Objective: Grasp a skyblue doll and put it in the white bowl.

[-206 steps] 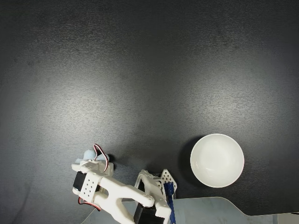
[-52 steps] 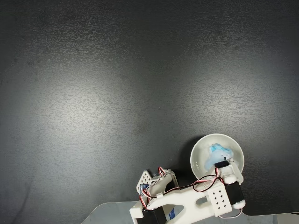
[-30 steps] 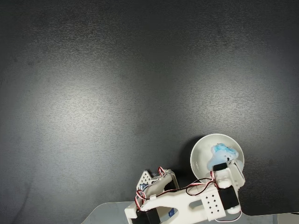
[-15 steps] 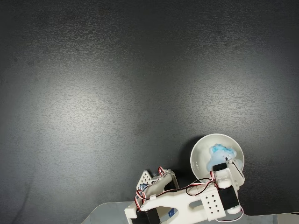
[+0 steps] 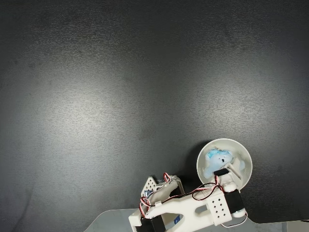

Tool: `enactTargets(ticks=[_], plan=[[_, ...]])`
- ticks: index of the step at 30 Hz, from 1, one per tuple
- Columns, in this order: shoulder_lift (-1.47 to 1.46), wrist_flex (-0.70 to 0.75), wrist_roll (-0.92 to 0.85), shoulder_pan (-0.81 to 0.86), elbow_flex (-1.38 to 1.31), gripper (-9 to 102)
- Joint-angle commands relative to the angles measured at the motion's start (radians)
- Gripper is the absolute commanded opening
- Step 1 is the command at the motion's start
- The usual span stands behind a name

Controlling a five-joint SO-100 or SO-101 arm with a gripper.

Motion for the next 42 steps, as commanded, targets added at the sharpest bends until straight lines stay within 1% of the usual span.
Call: enactTargets(ticks=[1, 11, 14, 17, 20, 30, 32, 34, 37, 40, 42], plan=[[0.041, 0.002, -0.008, 0.046, -0.012, 43], [0.051, -0.011, -0.008, 0.046, -0.020, 44], [0.054, -0.015, -0.008, 0.044, -0.055, 43], [0.054, -0.066, 0.003, 0.002, -0.147, 43], [0.054, -0.127, 0.008, -0.126, -0.233, 43], [0.081, -0.138, 0.012, -0.749, -0.434, 43], [0.087, -0.138, 0.035, -0.864, -0.477, 43], [0.089, -0.138, 0.100, -0.959, -0.515, 43], [0.097, -0.133, 0.244, -1.075, -0.584, 43], [0.167, -0.124, 0.387, -1.173, -0.637, 43], [0.247, -0.121, 0.451, -1.230, -0.627, 43]])
